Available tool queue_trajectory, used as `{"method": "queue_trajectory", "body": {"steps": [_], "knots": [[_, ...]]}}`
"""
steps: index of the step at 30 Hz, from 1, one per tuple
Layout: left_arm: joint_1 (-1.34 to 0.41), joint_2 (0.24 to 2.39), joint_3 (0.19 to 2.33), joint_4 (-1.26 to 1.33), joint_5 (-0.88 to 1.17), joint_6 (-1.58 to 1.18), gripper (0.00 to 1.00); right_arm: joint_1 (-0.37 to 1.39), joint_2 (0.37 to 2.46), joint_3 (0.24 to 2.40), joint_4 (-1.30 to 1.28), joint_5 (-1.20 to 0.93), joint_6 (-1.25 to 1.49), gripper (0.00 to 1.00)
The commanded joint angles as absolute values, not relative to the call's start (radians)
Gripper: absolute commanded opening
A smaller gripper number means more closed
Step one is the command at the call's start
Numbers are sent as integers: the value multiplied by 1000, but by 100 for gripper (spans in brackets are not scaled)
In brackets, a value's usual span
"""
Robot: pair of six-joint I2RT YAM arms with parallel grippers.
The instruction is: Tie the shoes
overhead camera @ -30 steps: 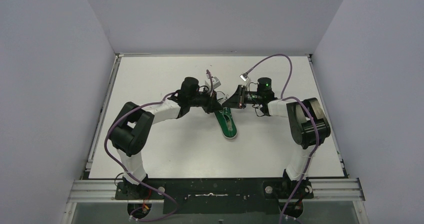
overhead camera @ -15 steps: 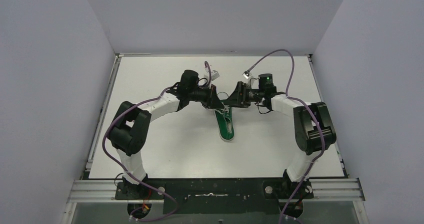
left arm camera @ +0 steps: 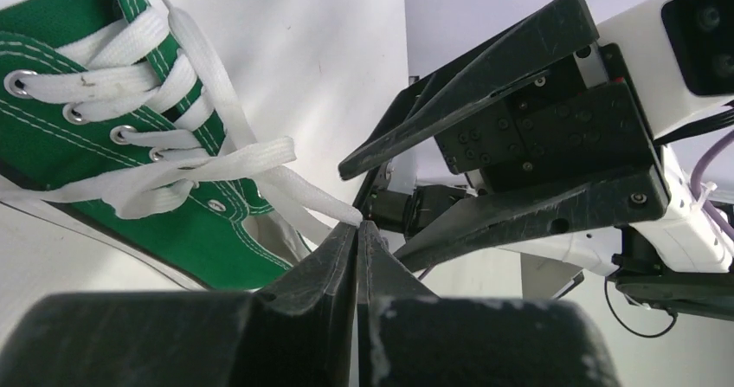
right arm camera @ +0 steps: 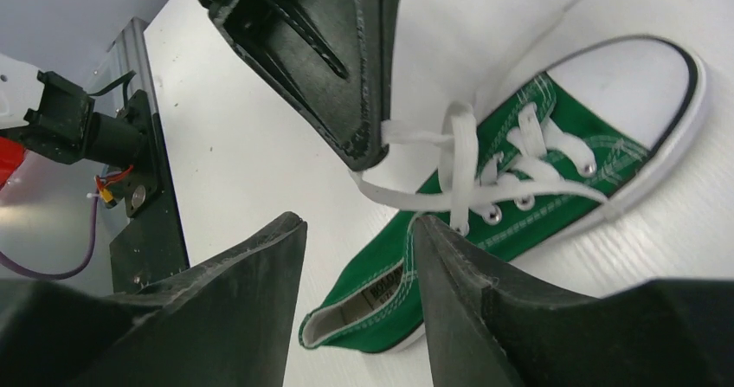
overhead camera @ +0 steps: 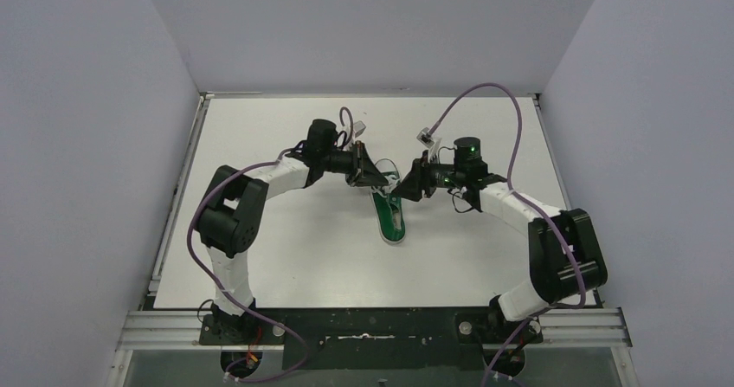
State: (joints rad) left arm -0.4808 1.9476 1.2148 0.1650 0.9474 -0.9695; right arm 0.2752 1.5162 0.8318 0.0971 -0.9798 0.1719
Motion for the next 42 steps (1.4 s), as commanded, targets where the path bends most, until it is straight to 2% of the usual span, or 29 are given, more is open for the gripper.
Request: {"method": "queue_trajectory", "body": {"steps": [1,7,22,24,27,28,31,34,38,40,42], "knots": [[-477,1949,1207,310,988,-1087,0,302,1551,837,370,-1079,182,53],[-478,1956,1214,335,995,-1118,0,339,1605,849,391,-1043,154,56],[-476,1964,1204,384,1024,-1162,0,370,1695,866,466,-947,159,55],[-476,1968,1207,389,1027,-1163,0,371,1716,878,476,-961,182,45],[-473,1971,1213,393,1015,-1155,0,368,1664,841,462,-909,323,9],[-469,1971,1216,382,1009,-1137,0,369,1627,837,386,-885,376,0],[-455,1985,1235,327,999,-1071,0,373,1549,868,71,-893,534,0],[-445,2016,1274,257,1003,-1000,2,368,1547,942,-274,-900,576,0],[-419,2012,1284,186,992,-886,23,346,1543,1053,-600,-895,565,0],[-380,1969,1268,88,952,-769,63,322,1572,1104,-675,-914,555,0],[-346,1936,1263,-16,924,-615,73,308,1606,1138,-680,-930,548,0]]}}
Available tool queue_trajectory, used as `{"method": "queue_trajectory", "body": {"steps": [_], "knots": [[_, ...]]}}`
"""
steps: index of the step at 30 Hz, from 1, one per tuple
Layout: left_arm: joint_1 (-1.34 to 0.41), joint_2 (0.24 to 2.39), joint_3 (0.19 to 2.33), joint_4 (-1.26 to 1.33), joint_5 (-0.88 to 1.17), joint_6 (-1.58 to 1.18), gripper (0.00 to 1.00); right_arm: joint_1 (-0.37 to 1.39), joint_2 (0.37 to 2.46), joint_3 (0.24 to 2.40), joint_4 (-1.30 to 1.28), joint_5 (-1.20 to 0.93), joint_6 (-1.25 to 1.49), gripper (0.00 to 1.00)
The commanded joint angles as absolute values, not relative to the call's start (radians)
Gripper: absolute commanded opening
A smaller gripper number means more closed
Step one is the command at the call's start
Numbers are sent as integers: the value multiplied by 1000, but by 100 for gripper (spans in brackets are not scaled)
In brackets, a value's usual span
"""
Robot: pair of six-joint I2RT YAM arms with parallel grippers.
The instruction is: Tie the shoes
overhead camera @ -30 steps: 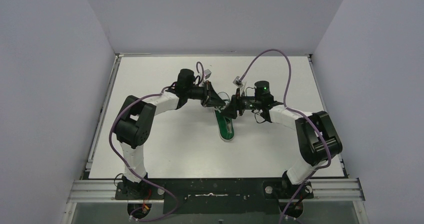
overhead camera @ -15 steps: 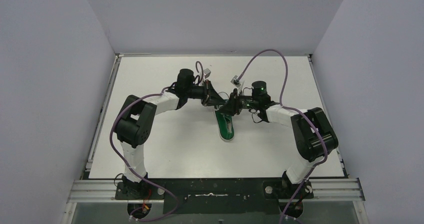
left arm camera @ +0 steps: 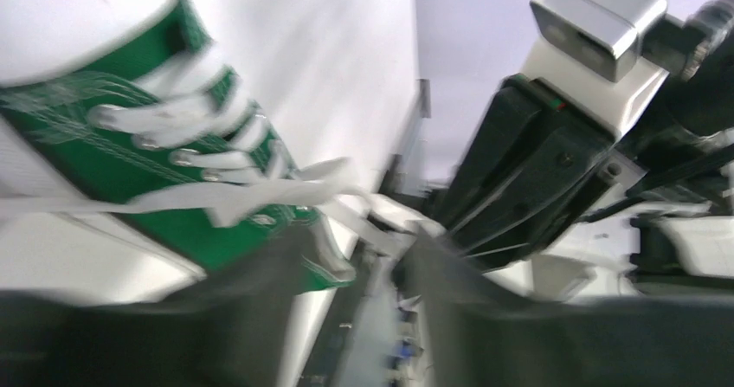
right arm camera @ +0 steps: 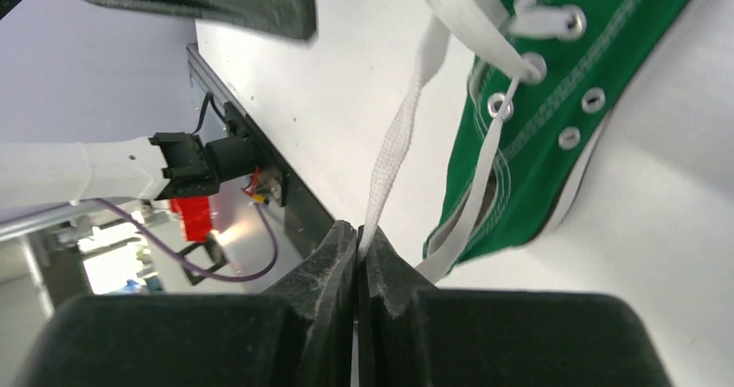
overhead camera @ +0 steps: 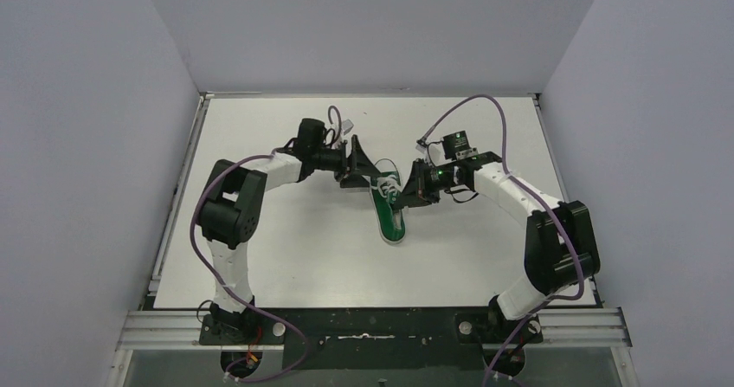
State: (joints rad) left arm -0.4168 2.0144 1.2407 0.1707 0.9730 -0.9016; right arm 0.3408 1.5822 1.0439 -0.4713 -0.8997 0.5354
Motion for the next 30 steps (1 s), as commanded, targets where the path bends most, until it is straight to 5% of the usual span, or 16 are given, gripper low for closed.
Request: {"method": "queue_trajectory", "body": {"steps": [1,6,12,30], "knots": [[-338,1921,1271,-99,895,-523,78,301,1628,1156,-681,-930,544,0],[-398,1906,1350,-366,647,-3,77,284,1671,1210,-645,-964,559,0],[-474,1885,1330,-253,563,360,66,284,1710,1252,-709,-984,484,0],[-581,2031,1423,-273,547,454,59,287,1717,1293,-747,-1014,450,0]]}}
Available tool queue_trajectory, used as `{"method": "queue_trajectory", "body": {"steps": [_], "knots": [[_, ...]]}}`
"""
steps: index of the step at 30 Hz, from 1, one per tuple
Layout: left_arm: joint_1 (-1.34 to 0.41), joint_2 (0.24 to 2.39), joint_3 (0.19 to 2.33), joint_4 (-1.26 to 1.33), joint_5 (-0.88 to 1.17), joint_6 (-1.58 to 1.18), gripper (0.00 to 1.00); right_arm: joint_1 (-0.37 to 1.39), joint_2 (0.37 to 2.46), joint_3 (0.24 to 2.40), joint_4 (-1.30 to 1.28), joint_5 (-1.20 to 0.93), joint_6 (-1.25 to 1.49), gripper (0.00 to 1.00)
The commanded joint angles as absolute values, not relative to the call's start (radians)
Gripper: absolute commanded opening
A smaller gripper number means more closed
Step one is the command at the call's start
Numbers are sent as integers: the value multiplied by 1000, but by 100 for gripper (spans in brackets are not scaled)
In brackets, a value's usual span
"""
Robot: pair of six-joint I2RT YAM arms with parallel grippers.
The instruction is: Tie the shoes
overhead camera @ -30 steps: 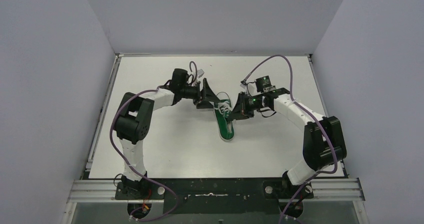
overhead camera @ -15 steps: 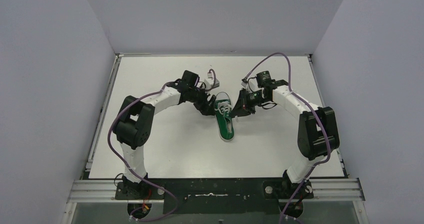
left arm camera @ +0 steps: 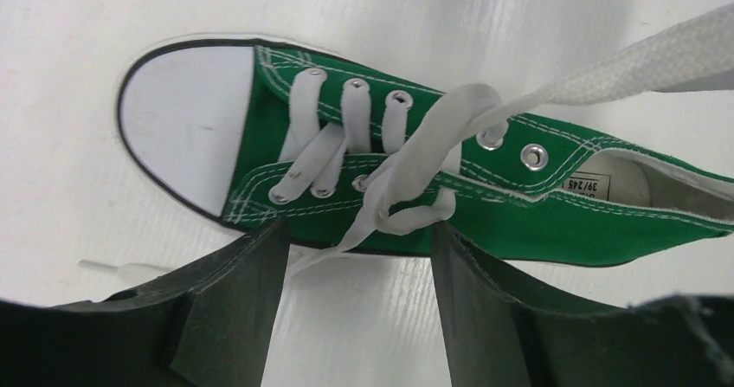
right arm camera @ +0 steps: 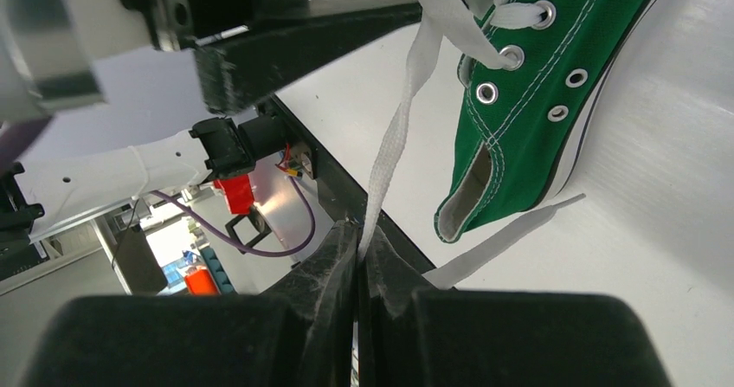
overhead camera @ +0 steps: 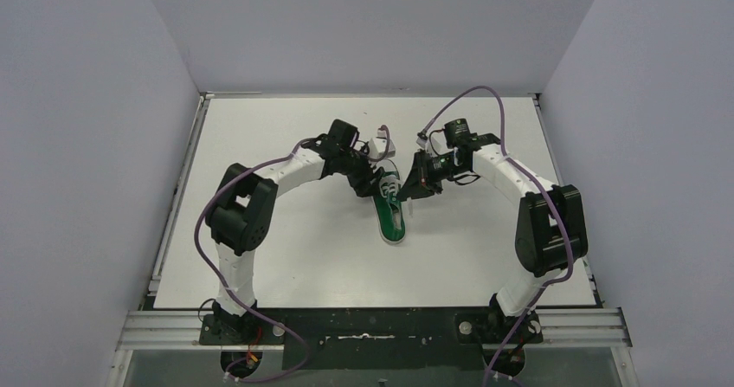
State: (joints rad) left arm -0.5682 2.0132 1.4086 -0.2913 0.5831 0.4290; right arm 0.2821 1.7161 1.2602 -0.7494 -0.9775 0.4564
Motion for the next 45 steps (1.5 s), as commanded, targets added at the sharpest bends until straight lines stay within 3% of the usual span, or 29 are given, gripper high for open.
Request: {"method": "queue_trajectory", "body": {"steps": [1,4,8,9,12,17,22,28,35,40,45], "knots": [[-582,2032,1426,-272,526,451,59,289,1713,1293,-747,-1015,451,0],[-589,2060,1468,-318,473,457,54,291,1703,1284,-743,-1013,450,0],[-602,2089,1503,-359,418,451,28,291,1679,1262,-728,-1008,467,0],[-603,2085,1499,-354,414,449,26,291,1675,1259,-728,-1005,469,0],[-603,2052,1463,-318,393,434,0,287,1649,1257,-737,-980,478,0],[-601,1945,1395,-322,328,385,0,281,1606,1266,-810,-928,478,0],[-604,1843,1386,-461,298,142,0,255,1599,1352,-1075,-758,384,0],[-604,1752,1288,-536,306,-141,0,226,1633,1407,-1146,-515,299,0],[-602,1822,1329,-831,104,-367,0,130,1788,1457,-1047,-378,349,0],[-567,1792,1244,-807,40,-431,0,65,1842,1374,-919,-394,407,0],[-515,1858,1293,-840,16,-365,0,48,1828,1291,-812,-285,450,0]]}}
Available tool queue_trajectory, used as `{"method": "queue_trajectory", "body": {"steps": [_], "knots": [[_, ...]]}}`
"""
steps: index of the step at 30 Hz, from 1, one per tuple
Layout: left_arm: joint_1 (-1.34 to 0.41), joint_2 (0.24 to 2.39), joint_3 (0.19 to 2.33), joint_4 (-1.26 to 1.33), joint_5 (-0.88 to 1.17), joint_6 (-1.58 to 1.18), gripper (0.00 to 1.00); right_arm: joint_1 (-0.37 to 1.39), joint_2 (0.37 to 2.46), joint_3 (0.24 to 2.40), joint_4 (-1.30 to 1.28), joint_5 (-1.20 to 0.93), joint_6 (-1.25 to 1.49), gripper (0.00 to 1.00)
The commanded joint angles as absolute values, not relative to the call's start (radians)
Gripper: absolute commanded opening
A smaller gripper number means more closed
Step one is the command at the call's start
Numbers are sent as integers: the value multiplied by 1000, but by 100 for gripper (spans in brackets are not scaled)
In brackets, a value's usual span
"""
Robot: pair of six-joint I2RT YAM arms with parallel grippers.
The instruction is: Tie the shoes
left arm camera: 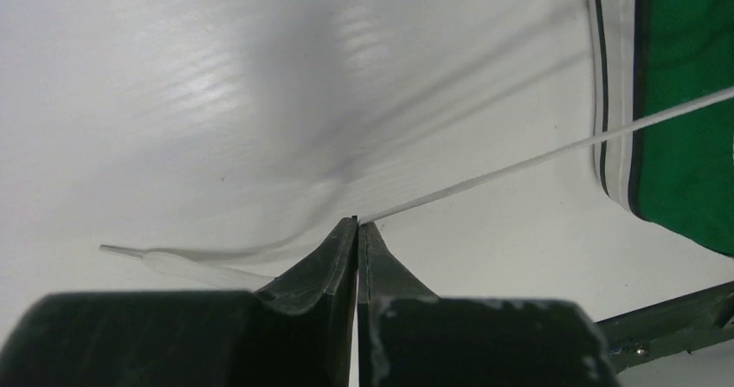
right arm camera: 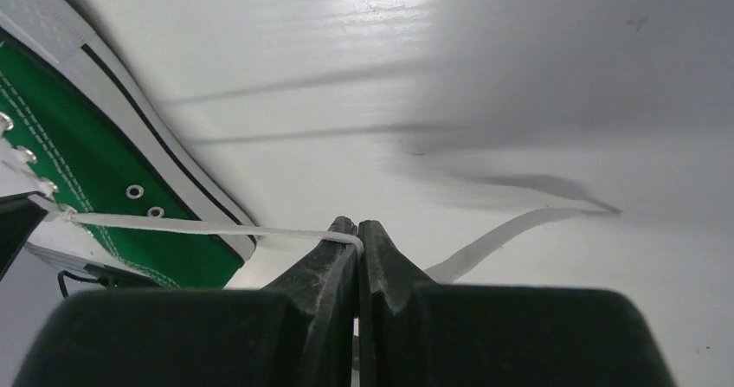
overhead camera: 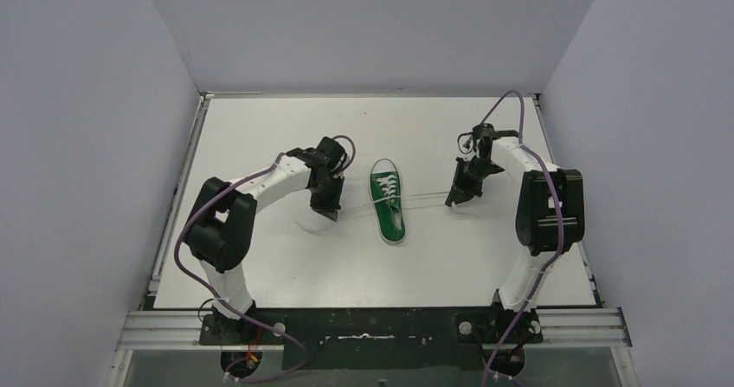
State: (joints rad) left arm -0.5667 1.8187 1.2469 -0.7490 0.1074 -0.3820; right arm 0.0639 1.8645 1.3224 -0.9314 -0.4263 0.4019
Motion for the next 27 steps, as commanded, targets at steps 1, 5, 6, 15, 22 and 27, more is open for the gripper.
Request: {"method": "queue_trajectory", "body": {"steps": [1,5,6,15,22,27], "knots": [[-508,1873,1302,-847,14,-360,0,42,1819,1281,-798,-243,457,0],[-505,1888,1269,-803,30,-356,0,36,1815,1260,-744,-217,439,0],[-506,1884,1249,-784,35,-358,0,39,1819,1258,-741,-217,433,0],[-508,1707,1136,-544,251,-236,38,55,1765,1239,-733,-418,329,0],[-561,1754,1238,-434,381,-52,53,94,1771,1275,-766,-441,287,0],[-612,1875,1361,-409,410,65,51,100,1757,1262,-779,-446,278,0]]}}
